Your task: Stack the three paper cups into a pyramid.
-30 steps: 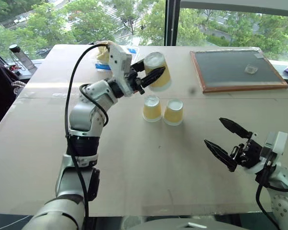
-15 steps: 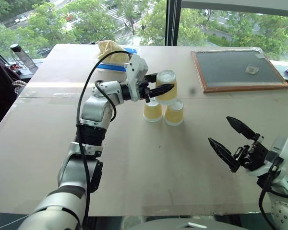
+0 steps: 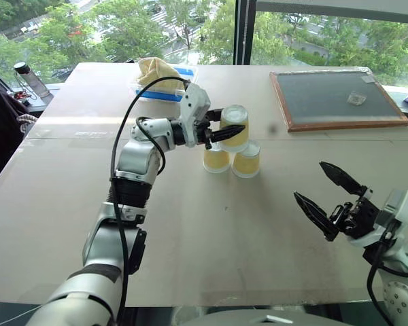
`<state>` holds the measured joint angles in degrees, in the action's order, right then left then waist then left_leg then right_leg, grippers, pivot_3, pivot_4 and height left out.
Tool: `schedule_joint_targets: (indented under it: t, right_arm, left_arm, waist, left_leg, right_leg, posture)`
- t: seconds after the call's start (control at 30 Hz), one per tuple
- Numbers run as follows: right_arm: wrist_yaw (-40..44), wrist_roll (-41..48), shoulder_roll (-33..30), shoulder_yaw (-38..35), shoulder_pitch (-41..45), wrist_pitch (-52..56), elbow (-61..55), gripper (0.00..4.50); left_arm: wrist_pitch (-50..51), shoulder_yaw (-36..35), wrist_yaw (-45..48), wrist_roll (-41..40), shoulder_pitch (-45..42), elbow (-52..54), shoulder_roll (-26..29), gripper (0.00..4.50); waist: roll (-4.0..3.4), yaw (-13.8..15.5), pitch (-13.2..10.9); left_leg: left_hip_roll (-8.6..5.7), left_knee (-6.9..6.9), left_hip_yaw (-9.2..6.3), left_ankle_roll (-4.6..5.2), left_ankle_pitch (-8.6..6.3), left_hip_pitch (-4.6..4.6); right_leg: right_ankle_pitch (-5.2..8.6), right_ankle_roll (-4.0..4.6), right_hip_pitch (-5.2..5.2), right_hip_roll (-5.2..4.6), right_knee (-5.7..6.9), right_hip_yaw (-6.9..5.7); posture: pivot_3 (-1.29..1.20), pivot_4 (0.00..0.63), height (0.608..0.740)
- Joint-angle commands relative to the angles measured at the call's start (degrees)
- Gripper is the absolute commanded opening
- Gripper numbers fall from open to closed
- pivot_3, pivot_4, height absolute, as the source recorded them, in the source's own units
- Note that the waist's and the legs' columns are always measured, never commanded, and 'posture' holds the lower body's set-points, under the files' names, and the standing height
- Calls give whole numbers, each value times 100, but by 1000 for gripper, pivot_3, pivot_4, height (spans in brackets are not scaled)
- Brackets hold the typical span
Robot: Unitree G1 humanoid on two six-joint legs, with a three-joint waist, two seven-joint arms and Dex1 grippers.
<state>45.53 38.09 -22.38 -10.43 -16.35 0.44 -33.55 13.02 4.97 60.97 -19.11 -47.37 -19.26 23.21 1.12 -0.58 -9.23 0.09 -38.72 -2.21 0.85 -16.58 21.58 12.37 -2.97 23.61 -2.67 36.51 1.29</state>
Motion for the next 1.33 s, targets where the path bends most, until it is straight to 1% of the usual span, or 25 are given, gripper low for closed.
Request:
schedule_joint_targets:
  t: [0.03,0.07,0.1,0.13,0.4,0.5,0.6,0.67,0.77,0.83,0.87,0.9,0.93,0.97,1.0,1.07,1.1,1.17,1.27,1.33]
  right_arm:
    - [-44,118,-66,-45,6,3,-261,4500]
    - [-42,124,-71,-47,4,8,-265,4500]
    - [-39,130,-74,-51,3,13,-268,4500]
    - [-36,134,-78,-55,0,15,-270,4500]
    - [5,159,-83,-86,-3,-14,-238,4500]
    - [49,177,-87,-113,-29,-36,-201,4500]
    - [98,176,-90,-157,-85,-71,-134,4500]
    - [123,177,-91,-172,-104,-92,-108,4500]
    - [332,174,-117,-272,-209,-190,165,4500]
    - [406,138,-134,-354,-226,-237,423,4500]
    - [449,94,-162,-409,-246,-260,592,4500]
    - [525,13,-233,-460,-263,-275,817,4500]
    - [595,-57,-291,-491,-267,-297,1001,4500]
    - [670,-165,-371,-491,-253,-320,1203,4500]
    - [722,-235,-422,-483,-235,-347,1336,4500]
    - [868,-333,-566,-428,-180,-310,1596,4500]
    - [927,-381,-638,-410,-124,-275,1736,4500]
    - [1030,-411,-752,-416,48,-197,2051,4500]
    - [1096,-456,-830,-425,261,-154,2436,4500]
    - [1209,-492,-858,-409,385,-202,2654,4500]
  left_arm:
    - [-121,-162,-75,-41,14,154,-44,3097]
    - [-123,-176,-82,-51,18,163,-43,3353]
    - [-123,-184,-86,-55,21,170,-43,3792]
    - [-119,-188,-85,-61,23,182,-40,4387]
    - [7,-324,-163,-262,44,491,-69,4387]
    - [141,-428,-92,-469,94,906,-24,4387]
    - [376,-605,0,-761,271,1577,215,4387]
    - [519,-692,-3,-900,357,1843,324,4387]
    - [1106,-1414,-174,-1421,776,2735,1005,4387]
    - [1906,-1831,-324,-2247,1322,3339,1269,4387]
    - [2305,-1944,-377,-2596,1734,3623,1378,4387]
    - [2454,-1896,-329,-2556,2329,3970,1574,4387]
    - [2485,-1820,-343,-2417,2813,4246,1734,4387]
    - [2402,-1745,-493,-2138,3352,4496,1798,4387]
    - [2331,-1705,-634,-1974,3694,4659,1831,4387]
    - [2156,-1740,-981,-1812,4424,4924,1646,4387]
    - [1966,-1760,-1146,-1668,4816,5013,1487,4387]
    - [1678,-1572,-1495,-1122,5549,5062,1344,4387]
    - [1089,-1285,-1635,-700,6148,4963,1038,4387]
    - [680,-1071,-1677,-423,6338,4753,851,4387]
  waist:
    - [0,-1,0]
    - [0,-1,0]
    - [0,-2,0]
    - [0,-2,0]
    - [0,-1,0]
    - [0,0,0]
    - [0,-3,0]
    - [0,-22,0]
    - [-2,-46,-1]
    - [-3,-49,-2]
    - [-3,-45,-1]
    - [-8,-52,2]
    - [-11,-43,1]
    - [-11,-31,1]
    - [-13,-15,-1]
    - [19,62,-17]
    - [23,68,-14]
    - [17,53,-11]
    - [17,32,-11]
    - [17,37,-11]
  left_leg:
    - [0,-1,0,0,0,0]
    - [0,-1,0,0,0,0]
    - [0,-1,1,0,0,0]
    - [0,-1,0,0,0,0]
    - [0,-2,0,0,0,0]
    - [0,-2,0,0,0,0]
    - [1,-2,0,0,0,0]
    - [3,-2,2,0,0,-1]
    - [6,-1,2,0,0,-8]
    - [14,4,-1,0,0,-15]
    - [22,8,-3,0,-1,-24]
    - [21,10,-1,0,-1,-28]
    - [26,20,8,1,-1,-43]
    - [23,30,25,1,-1,-67]
    - [17,31,26,1,-1,-75]
    - [15,28,28,2,-1,-74]
    - [17,25,23,1,-1,-70]
    - [20,26,31,1,-1,-92]
    - [21,27,34,1,-1,-98]
    - [20,27,36,1,-1,-97]
  right_leg:
    - [0,0,0,0,0,1]
    - [0,0,0,0,1,1]
    - [0,0,0,0,1,1]
    - [0,0,0,0,1,1]
    - [0,0,0,0,2,1]
    - [0,0,0,0,2,0]
    - [0,0,0,-1,2,2]
    - [0,0,1,-1,3,5]
    - [0,1,1,0,8,8]
    - [1,2,2,2,9,16]
    - [2,2,-2,1,11,20]
    - [2,1,-3,0,10,22]
    - [3,0,-10,-7,10,33]
    - [7,-6,-22,-14,8,48]
    - [10,-12,-29,-17,7,54]
    - [16,-2,-30,-16,6,59]
    - [24,11,-29,-12,5,50]
    - [24,12,-43,-14,5,61]
    - [25,13,-47,-6,5,65]
    - [25,13,-47,-6,5,64]
  posture:
    - [0,150,740]
    - [0,150,740]
    - [0,150,740]
    - [0,150,740]
    - [0,150,740]
    - [0,150,740]
    - [0,150,740]
    - [0,150,740]
    - [0,150,740]
    - [0,150,740]
    - [0,150,740]
    - [0,150,740]
    - [0,150,740]
    - [0,150,740]
    - [0,150,740]
    - [0,150,740]
    - [0,150,740]
    - [0,150,740]
    - [0,150,740]
    - [0,150,740]
